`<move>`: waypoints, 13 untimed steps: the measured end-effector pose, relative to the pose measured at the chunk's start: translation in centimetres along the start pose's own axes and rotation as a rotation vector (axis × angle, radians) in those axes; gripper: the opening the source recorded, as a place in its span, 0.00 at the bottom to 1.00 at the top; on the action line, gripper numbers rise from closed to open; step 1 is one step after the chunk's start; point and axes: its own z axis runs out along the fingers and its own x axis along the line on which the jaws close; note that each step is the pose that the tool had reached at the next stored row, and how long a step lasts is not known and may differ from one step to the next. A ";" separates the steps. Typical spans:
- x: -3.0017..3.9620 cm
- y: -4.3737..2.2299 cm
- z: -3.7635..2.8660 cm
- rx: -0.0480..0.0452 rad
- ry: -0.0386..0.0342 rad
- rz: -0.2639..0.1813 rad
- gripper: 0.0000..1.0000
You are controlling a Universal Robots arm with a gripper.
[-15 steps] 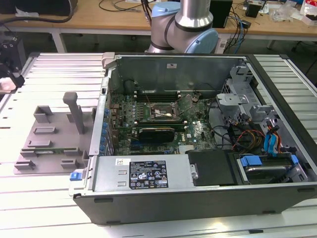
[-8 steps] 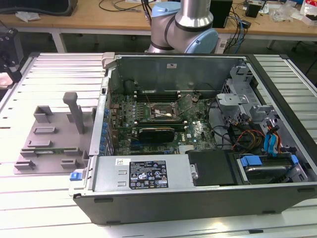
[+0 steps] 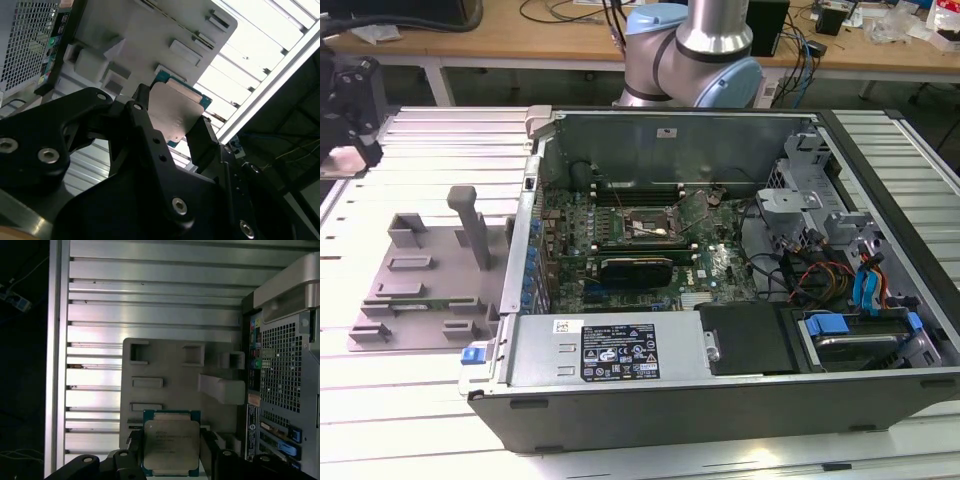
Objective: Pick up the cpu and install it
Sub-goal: 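Pick up the cpu and move it towards the insertion slot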
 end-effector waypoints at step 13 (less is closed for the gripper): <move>-4.37 -0.12 0.14 0.0000 0.0001 0.000 0.55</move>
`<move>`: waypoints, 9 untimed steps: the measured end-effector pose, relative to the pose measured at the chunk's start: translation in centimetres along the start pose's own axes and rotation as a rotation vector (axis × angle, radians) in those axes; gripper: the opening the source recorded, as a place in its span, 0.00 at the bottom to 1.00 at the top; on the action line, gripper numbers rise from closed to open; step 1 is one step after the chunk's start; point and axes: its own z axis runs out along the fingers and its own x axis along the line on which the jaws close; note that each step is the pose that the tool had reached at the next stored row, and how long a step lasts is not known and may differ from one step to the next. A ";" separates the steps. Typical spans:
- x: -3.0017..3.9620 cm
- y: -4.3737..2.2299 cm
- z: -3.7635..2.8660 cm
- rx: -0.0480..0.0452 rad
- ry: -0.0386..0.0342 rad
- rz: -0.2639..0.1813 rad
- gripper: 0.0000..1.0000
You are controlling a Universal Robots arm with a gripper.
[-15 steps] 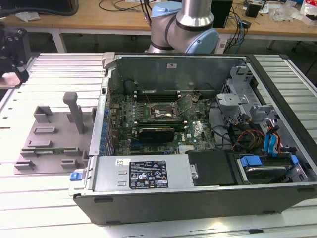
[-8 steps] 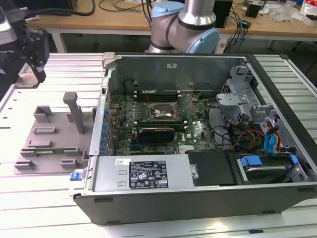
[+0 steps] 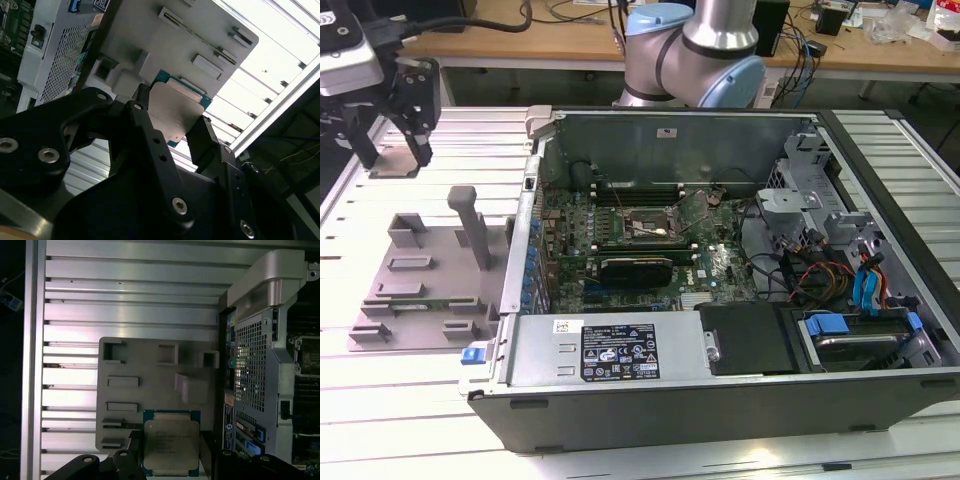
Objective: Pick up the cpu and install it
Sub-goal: 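Pick up the cpu and move it towards the insertion slot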
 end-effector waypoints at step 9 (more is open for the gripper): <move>-3.77 -0.10 0.13 0.0000 0.0001 0.000 0.55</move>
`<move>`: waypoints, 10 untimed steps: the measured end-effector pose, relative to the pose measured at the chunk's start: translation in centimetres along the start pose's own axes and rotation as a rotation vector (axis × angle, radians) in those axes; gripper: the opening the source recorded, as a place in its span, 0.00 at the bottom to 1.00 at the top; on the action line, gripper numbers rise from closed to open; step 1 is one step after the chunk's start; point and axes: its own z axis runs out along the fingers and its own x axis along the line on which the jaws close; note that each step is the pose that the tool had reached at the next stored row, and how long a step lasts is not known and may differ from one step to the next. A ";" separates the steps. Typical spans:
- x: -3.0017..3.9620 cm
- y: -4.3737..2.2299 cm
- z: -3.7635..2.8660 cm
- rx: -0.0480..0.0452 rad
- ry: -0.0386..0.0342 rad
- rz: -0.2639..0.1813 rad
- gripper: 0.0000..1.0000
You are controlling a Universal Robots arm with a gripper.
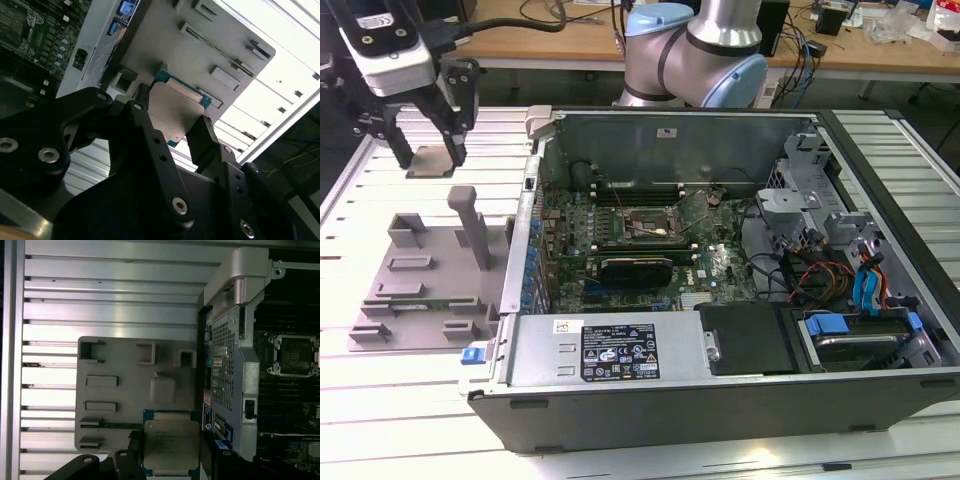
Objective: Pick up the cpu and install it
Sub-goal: 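Pick up the cpu and move it towards the insertion slot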
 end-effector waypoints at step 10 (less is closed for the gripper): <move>-3.71 -0.10 0.12 0.0001 0.0005 0.000 0.55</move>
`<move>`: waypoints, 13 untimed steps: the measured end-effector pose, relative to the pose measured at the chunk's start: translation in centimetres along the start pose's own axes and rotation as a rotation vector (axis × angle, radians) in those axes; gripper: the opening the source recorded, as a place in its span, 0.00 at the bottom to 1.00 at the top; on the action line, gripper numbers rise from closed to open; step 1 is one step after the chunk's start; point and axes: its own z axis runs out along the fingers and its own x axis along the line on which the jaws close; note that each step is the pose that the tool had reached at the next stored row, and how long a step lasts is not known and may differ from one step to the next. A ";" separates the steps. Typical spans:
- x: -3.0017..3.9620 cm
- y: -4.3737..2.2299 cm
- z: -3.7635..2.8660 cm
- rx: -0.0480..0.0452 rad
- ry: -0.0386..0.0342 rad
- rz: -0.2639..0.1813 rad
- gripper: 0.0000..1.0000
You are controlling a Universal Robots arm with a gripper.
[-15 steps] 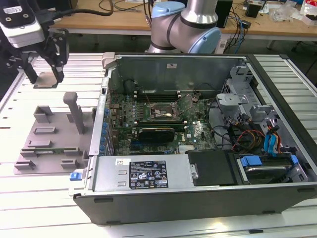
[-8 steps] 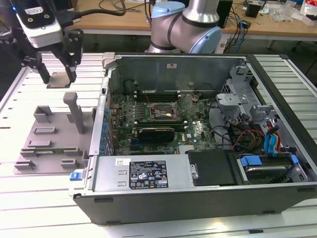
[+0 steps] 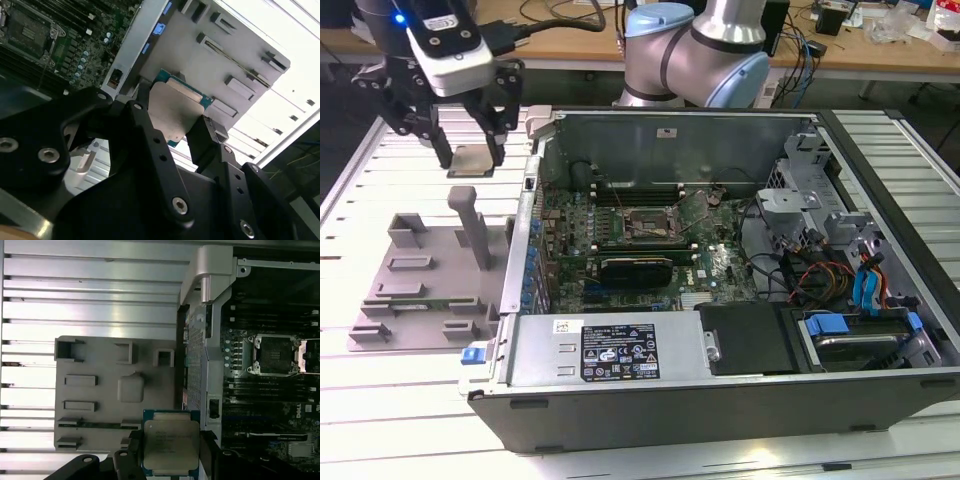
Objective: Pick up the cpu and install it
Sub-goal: 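Pick up the cpu and move it towards the insertion slot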
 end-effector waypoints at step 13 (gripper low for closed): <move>-3.36 -0.09 0.11 -0.0001 0.0001 0.000 0.55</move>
